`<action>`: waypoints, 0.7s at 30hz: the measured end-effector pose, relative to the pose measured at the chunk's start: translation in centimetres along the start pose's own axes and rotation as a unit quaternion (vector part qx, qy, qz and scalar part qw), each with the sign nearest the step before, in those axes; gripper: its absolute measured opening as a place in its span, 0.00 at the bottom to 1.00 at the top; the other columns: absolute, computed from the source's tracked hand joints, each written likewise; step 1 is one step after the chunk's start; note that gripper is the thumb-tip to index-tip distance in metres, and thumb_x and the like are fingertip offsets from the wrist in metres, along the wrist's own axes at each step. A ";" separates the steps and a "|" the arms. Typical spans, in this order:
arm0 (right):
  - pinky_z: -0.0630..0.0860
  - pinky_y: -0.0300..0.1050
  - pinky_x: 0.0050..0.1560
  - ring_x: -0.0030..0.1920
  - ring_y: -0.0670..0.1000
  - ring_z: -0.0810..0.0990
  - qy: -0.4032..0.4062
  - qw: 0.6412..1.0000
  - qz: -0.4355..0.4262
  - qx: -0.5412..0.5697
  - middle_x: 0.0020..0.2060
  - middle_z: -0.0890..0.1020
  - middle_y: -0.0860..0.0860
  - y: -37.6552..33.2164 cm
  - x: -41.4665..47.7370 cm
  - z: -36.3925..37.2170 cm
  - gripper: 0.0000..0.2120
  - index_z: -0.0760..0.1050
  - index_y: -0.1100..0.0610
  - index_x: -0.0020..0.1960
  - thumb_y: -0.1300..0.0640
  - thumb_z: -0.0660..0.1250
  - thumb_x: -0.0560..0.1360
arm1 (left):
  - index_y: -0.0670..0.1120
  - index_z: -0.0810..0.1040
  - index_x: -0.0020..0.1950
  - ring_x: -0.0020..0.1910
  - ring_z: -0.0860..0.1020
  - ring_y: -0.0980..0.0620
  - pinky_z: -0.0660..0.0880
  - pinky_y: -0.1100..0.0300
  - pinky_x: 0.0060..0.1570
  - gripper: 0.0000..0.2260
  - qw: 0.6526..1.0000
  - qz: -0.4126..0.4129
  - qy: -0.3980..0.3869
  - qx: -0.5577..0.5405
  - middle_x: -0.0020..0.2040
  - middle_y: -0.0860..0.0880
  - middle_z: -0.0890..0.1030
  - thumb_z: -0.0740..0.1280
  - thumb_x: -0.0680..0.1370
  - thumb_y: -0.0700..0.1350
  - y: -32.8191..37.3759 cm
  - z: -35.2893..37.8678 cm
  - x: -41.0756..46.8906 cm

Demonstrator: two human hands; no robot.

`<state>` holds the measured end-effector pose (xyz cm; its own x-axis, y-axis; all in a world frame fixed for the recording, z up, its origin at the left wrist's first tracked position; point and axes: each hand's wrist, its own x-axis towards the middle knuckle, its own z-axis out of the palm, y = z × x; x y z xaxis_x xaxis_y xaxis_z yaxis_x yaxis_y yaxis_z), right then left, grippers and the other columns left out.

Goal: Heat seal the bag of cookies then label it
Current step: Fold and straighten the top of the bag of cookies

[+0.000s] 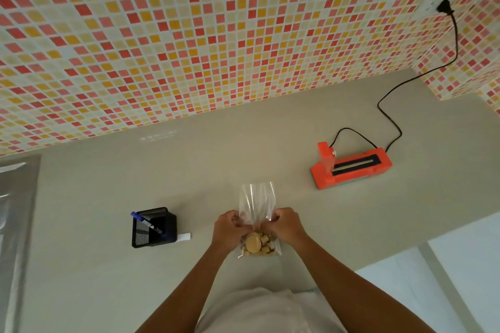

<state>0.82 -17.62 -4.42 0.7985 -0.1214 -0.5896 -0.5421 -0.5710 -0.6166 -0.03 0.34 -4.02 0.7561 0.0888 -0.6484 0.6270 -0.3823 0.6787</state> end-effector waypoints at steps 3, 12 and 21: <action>0.65 0.37 0.25 0.24 0.43 0.68 0.007 1.000 0.003 -0.008 0.22 0.72 0.47 -0.1 0.0 0.3 0.21 0.69 0.55 0.26 0.51 0.82 0.57 | 0.46 0.80 0.36 0.36 0.84 0.45 0.83 0.46 0.39 0.17 0.999 -0.030 0.015 0.007 0.35 0.47 0.85 0.83 0.58 0.51 0.4 -0.2 -0.1; 0.74 0.46 0.31 0.26 0.48 0.74 -0.001 0.998 0.050 -0.027 0.24 0.79 0.56 -0.1 0.7 -0.1 0.19 0.77 0.63 0.29 0.50 0.80 0.61 | 0.47 0.77 0.30 0.31 0.79 0.51 0.72 0.63 0.29 0.16 0.992 -0.105 0.071 0.013 0.30 0.52 0.80 0.82 0.58 0.51 1.6 -0.4 -0.8; 0.64 0.40 0.27 0.24 0.47 0.68 -0.004 0.994 0.047 -0.098 0.21 0.70 0.48 -0.7 0.8 -0.8 0.24 0.68 0.54 0.25 0.45 0.80 0.63 | 0.47 0.79 0.34 0.32 0.79 0.54 0.68 0.64 0.28 0.14 0.988 -0.082 0.091 0.090 0.33 0.52 0.82 0.79 0.61 0.53 2.1 -0.3 -1.2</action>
<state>2.01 -17.98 -4.05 0.7443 -0.1763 -0.6441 -0.5522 -0.7049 -0.4452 0.41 -0.27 -1.69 0.6780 0.3207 -0.6614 0.7130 -0.5057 0.4857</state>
